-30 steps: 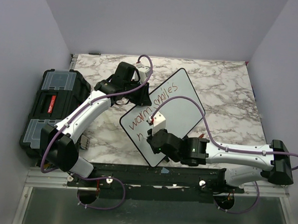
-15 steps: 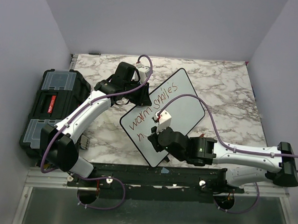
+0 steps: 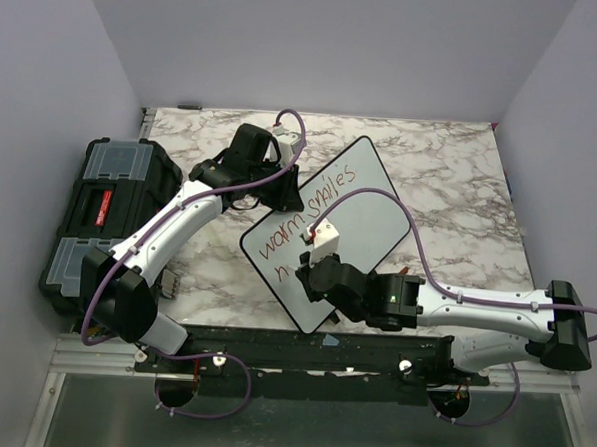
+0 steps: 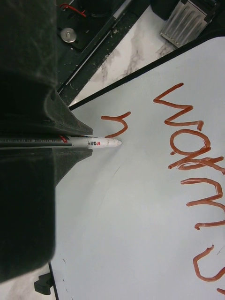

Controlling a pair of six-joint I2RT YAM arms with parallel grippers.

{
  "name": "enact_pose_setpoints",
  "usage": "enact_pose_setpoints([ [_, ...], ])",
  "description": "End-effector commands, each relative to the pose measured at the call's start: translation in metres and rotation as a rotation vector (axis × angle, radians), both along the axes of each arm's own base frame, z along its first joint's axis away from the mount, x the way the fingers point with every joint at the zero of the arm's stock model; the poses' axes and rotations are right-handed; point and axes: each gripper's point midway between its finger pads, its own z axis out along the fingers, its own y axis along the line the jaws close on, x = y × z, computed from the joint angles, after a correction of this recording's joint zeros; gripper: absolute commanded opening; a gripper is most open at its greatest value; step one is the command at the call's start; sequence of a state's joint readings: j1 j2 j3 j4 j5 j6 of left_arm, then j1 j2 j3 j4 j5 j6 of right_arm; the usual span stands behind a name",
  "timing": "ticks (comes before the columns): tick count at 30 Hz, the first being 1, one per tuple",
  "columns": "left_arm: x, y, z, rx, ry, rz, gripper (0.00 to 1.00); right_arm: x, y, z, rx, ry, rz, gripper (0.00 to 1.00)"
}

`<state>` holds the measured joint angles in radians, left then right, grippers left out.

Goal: Write a sentence on the whiteboard

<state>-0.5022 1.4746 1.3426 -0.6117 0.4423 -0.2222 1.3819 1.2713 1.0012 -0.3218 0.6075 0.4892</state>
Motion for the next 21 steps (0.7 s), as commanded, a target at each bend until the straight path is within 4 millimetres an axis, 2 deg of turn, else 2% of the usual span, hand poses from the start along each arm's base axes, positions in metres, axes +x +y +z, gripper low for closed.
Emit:
enact_pose_setpoints([
  [1,0.003,0.014,-0.018,0.109,-0.024,0.003,0.00,0.008,0.004,0.003,0.010,-0.027,-0.039,0.01],
  [9,0.003,0.014,-0.018,0.110,-0.024,0.004,0.00,0.008,0.006,-0.004,-0.001,-0.023,-0.037,0.01],
  [21,0.003,0.014,-0.018,0.109,-0.022,0.003,0.00,0.017,-0.008,-0.003,-0.034,-0.055,-0.102,0.01],
])
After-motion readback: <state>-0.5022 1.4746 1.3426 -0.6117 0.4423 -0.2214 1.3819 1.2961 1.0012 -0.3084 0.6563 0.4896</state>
